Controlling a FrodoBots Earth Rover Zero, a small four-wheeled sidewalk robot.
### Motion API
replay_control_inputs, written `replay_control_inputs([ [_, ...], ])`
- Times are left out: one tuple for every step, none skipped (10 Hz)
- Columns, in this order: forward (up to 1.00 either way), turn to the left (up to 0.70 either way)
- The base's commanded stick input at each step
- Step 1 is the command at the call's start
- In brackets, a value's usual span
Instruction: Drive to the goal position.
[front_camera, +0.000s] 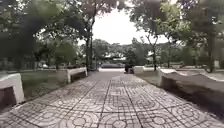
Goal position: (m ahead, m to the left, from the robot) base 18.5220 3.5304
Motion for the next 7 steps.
replay_control_inputs([
  [1.0,0.0],
  [1.0,0.0],
  [1.0,-0.27],
  [1.0,-0.27],
  [1.0,-0.04],
  [1.0,0.0],
  [1.0,0.0],
])
